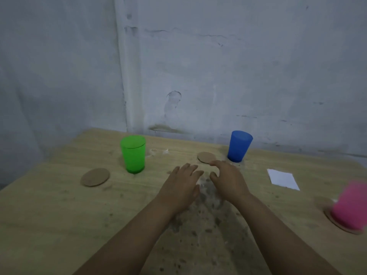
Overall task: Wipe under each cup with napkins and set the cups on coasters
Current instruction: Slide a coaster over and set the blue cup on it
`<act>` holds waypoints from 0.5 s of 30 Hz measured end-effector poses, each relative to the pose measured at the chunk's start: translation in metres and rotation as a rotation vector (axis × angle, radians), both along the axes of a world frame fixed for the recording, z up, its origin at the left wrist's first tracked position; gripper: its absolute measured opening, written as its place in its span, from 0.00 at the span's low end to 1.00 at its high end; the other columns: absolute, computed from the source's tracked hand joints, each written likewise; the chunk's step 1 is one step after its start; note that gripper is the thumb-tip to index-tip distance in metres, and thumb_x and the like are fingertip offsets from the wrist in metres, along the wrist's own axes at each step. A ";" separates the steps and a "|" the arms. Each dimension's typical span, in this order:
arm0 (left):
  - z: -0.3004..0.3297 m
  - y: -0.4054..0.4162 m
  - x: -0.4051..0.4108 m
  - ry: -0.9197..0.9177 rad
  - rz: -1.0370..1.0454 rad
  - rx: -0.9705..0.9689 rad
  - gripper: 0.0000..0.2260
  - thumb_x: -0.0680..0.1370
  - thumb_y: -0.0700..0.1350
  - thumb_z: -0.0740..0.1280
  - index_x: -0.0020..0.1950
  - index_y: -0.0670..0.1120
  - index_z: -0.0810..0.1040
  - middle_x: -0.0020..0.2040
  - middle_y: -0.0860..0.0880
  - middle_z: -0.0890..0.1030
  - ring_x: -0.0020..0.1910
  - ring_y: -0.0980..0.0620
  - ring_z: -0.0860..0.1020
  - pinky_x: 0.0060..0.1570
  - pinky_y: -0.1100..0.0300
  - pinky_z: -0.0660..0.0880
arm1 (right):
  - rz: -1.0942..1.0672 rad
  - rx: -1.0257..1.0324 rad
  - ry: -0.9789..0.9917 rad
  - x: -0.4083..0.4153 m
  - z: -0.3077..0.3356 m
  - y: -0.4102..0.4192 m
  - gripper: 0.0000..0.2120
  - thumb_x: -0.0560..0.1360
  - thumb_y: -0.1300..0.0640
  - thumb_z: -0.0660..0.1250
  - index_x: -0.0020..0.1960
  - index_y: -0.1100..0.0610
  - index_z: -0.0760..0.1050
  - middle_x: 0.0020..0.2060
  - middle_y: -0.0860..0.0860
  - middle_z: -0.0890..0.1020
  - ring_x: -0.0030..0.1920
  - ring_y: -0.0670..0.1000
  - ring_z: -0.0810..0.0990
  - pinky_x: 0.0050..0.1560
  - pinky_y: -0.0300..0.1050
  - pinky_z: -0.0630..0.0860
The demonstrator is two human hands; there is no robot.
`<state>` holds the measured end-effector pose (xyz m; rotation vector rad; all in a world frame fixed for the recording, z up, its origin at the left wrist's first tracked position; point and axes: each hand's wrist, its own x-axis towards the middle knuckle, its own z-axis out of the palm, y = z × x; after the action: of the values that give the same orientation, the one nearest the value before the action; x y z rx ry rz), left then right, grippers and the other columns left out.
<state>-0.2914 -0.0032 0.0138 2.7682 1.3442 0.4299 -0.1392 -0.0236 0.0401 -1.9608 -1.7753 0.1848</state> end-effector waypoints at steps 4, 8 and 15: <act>-0.012 0.006 0.033 -0.006 -0.026 0.006 0.21 0.81 0.48 0.54 0.75 0.50 0.59 0.77 0.48 0.59 0.76 0.49 0.55 0.73 0.51 0.51 | -0.012 -0.046 -0.085 0.031 -0.007 0.009 0.17 0.78 0.56 0.60 0.66 0.52 0.70 0.65 0.51 0.75 0.68 0.52 0.68 0.70 0.53 0.63; -0.017 0.013 0.074 -0.051 -0.059 -0.025 0.22 0.81 0.48 0.54 0.75 0.50 0.59 0.76 0.49 0.60 0.76 0.50 0.55 0.73 0.52 0.51 | -0.059 -0.082 -0.162 0.069 -0.013 0.008 0.17 0.79 0.54 0.57 0.67 0.53 0.69 0.67 0.51 0.73 0.71 0.52 0.64 0.73 0.52 0.55; -0.023 0.023 0.145 -0.154 -0.121 -0.071 0.21 0.80 0.47 0.56 0.74 0.49 0.62 0.74 0.50 0.64 0.73 0.51 0.60 0.72 0.55 0.55 | -0.188 -0.071 -0.137 0.136 -0.029 0.000 0.18 0.78 0.57 0.56 0.67 0.56 0.70 0.66 0.52 0.73 0.70 0.53 0.64 0.73 0.51 0.53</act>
<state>-0.1465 0.0193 -0.0090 2.6779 1.1302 0.5637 -0.0028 -0.0240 0.0111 -2.2243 -1.6744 0.0517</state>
